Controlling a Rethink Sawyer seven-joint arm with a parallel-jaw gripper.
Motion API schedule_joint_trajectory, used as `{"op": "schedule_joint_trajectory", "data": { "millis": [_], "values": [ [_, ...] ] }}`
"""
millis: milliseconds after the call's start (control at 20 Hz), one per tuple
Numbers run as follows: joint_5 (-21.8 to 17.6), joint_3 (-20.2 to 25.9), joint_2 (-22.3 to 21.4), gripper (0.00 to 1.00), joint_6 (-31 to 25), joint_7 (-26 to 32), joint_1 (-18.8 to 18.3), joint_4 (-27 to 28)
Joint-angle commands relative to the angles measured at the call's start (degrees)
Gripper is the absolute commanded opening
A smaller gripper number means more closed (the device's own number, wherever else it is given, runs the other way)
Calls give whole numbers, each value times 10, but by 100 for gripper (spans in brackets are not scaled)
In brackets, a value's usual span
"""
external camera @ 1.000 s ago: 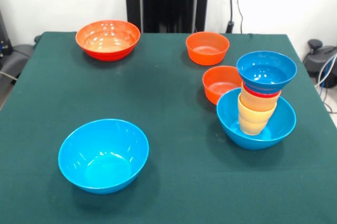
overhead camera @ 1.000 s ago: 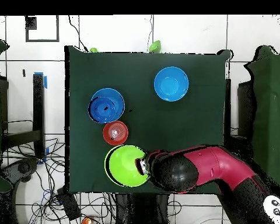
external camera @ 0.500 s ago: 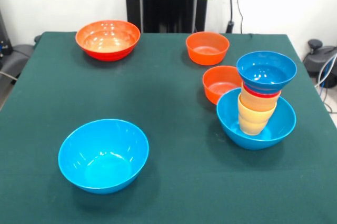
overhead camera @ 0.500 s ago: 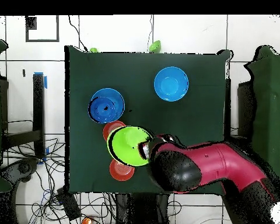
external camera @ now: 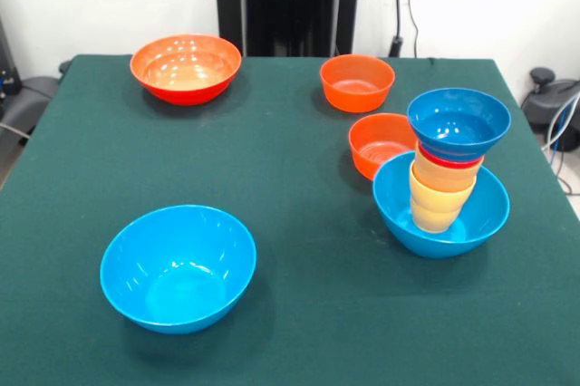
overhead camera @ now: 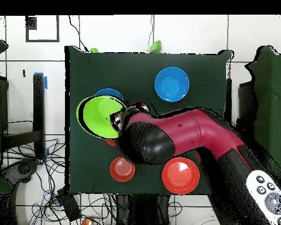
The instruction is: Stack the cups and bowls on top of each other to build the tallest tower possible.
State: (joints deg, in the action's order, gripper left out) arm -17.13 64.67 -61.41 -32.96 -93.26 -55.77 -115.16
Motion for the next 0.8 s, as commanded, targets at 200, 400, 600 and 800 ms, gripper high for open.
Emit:
{"op": "schedule_joint_trajectory", "data": {
  "millis": [200, 400, 600, 800],
  "values": [
    [41, -45, 61, 0, -86, -2, 61, 92],
    [21, -71, 109, 0, -112, 34, 71, 116],
    [-23, -116, 149, 0, -174, 61, 102, 172],
    [-63, -149, 173, 0, -226, 77, 129, 227]
  ]
}}
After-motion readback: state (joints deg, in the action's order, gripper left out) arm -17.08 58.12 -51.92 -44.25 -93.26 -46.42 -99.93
